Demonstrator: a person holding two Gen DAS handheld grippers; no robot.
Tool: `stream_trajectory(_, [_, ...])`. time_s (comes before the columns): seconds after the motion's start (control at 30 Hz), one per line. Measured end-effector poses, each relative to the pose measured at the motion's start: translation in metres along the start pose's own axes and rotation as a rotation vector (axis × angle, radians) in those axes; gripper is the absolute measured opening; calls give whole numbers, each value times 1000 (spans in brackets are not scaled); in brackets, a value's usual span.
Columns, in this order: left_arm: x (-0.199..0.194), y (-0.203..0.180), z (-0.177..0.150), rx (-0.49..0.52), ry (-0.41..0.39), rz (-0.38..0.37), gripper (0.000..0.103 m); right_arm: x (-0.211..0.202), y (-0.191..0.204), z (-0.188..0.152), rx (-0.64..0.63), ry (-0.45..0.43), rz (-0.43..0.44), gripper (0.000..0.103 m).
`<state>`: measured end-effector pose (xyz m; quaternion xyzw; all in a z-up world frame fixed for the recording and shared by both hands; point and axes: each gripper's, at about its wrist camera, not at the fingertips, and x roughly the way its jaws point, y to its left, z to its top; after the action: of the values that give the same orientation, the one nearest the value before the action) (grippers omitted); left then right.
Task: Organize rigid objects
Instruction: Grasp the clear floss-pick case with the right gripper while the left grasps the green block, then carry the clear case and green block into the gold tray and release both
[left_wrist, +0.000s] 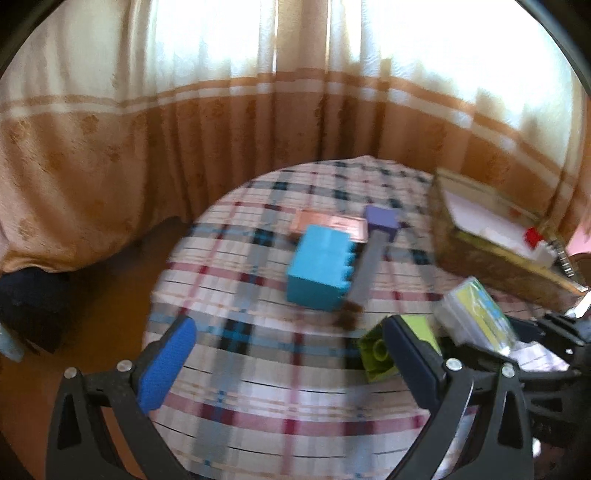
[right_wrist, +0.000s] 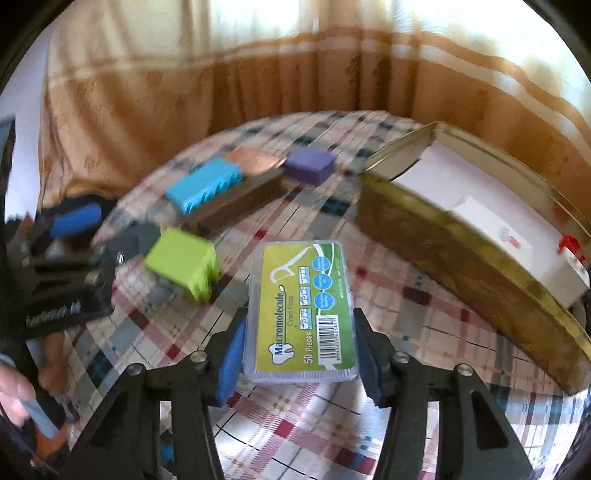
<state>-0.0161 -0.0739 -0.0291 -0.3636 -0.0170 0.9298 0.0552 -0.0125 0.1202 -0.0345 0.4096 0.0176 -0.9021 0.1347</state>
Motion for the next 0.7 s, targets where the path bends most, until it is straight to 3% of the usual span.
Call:
stream_trajectory(0.17, [-5, -21, 0, 38, -4, -40, 102, -23, -21, -5, 118, -123, -4, 56])
stream_trajectory(0.37, [-9, -44, 5, 107, -18, -79, 102, -29, -46, -8, 265, -159, -13, 56])
stream_trajectory(0.53, [-3, -58, 6, 89, 8, -138, 102, -41, -50, -12, 296, -227, -36, 56])
stream_trajectory(0.7, [-2, -85, 9, 155, -3, -141, 102, -53, -54, -15, 330, -289, -98, 56])
